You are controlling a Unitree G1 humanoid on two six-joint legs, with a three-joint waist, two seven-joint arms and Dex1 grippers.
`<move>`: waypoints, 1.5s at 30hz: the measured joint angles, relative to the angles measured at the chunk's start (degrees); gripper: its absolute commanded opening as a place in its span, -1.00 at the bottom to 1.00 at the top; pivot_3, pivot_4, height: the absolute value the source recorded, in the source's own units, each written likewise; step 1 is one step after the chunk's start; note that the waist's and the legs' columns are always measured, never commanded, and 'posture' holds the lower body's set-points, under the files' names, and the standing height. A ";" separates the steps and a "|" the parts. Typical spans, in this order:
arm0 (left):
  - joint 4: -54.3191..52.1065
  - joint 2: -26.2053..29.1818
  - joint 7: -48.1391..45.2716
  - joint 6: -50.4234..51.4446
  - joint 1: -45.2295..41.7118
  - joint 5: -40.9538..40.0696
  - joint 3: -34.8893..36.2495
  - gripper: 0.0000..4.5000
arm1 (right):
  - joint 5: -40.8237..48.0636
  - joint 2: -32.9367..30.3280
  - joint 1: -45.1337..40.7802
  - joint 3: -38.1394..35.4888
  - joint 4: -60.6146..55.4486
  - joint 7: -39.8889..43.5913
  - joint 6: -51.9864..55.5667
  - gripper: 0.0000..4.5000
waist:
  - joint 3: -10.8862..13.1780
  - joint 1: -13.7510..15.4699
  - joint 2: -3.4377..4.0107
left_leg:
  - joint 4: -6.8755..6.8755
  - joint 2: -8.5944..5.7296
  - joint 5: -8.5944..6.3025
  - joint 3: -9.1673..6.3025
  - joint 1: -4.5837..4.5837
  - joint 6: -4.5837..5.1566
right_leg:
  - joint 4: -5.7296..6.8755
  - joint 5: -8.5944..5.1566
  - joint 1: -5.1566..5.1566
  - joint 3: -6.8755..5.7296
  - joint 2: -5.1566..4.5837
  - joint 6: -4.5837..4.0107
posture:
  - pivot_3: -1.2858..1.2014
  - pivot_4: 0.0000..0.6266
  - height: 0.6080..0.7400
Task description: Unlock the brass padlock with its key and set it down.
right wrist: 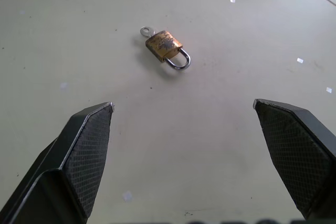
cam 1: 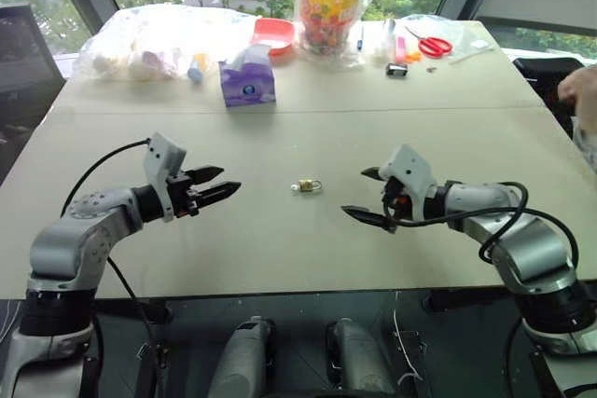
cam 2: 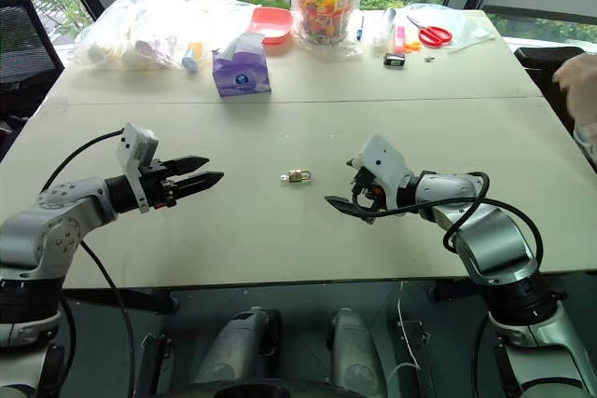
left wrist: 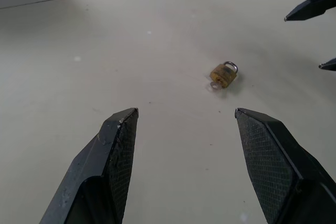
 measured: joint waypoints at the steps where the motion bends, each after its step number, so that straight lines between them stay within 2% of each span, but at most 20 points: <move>1: 0.11 -0.04 -0.01 0.28 0.00 -0.25 0.07 0.36 | -0.07 0.01 0.00 0.24 0.02 0.02 -0.01 1.00 | 0.00 -0.04 0.00 | 0.00 0.00 0.00 0.00 0.00 0.01 | 0.00 0.00 0.00 0.00 0.00 0.01 | 0.03 -0.52 1.00; 11: 0.12 -0.02 0.14 0.84 0.04 -1.04 0.10 0.36 | -0.41 0.34 -0.61 0.50 0.66 -0.01 -0.83 1.00 | 0.00 0.06 0.00 | 0.02 0.00 0.00 0.00 0.00 0.00 | -0.01 0.01 0.01 0.00 0.00 -0.01 | 0.03 -0.52 1.00; 16: 1.78 1.27 -0.21 0.04 -0.64 0.16 -0.08 0.36 | -0.51 1.45 -5.11 1.25 2.64 0.47 0.60 1.00 | 0.00 -0.09 0.00 | 0.02 0.00 0.00 0.00 0.00 0.00 | 0.00 0.02 0.00 -0.01 0.00 -0.02 | 0.03 -0.52 1.00; 21: 2.94 9.55 -7.01 -0.82 -5.78 2.70 -4.15 0.36 | -5.14 4.14 -18.24 9.64 13.48 3.11 0.36 1.00 | 0.00 -1.11 0.01 | 0.00 0.01 0.01 0.02 -0.01 -0.02 | -0.06 0.10 -0.02 -0.04 0.01 -0.16 | 0.03 -0.52 1.00; 23: 2.96 10.77 -9.64 -1.03 -6.26 3.14 -5.46 0.36 | -6.22 6.37 -22.19 12.45 18.43 5.82 -1.61 1.00 | 0.00 -1.31 0.01 | -0.05 0.01 0.01 0.04 0.00 -0.01 | -0.09 0.11 -0.04 -0.04 0.01 -0.15 | 0.03 -0.52 1.00; 30: 2.84 10.93 -11.86 -1.02 -5.06 3.84 -7.88 0.36 | -11.75 13.95 -28.15 20.15 36.55 12.56 -11.76 1.00 | 0.00 -1.15 0.01 | -0.12 0.00 0.02 0.07 -0.06 0.01 | -0.08 0.20 -0.09 -0.11 0.02 0.02 | 0.03 -0.52 1.00; 39: -0.92 9.97 -8.41 0.31 -0.51 3.53 -6.39 0.36 | -16.63 19.31 -33.38 21.02 52.78 18.22 -21.43 1.00 | 0.00 -1.41 0.01 | -0.07 0.00 0.04 0.06 -0.03 -0.05 | 0.04 0.26 -0.09 -0.12 0.03 0.08 | 0.03 -0.52 1.00; 42: -2.30 9.66 -7.51 0.71 -0.01 2.98 -6.06 0.37 | -17.48 20.04 -33.70 20.26 54.60 19.10 -22.83 0.64 | 0.00 -1.43 0.01 | -0.06 0.00 0.05 0.06 0.00 -0.07 | 0.06 0.27 -0.08 -0.11 0.03 0.06 | 0.03 -0.52 1.00; 45: -3.29 9.59 -6.59 1.47 0.76 2.34 -5.63 0.37 | -18.24 20.46 -33.71 20.02 55.20 19.95 -23.57 0.00 | -0.01 -1.46 0.02 | -0.06 0.01 0.05 0.06 0.02 -0.07 | 0.07 0.28 -0.07 -0.11 0.03 0.07 | 0.03 -0.52 1.00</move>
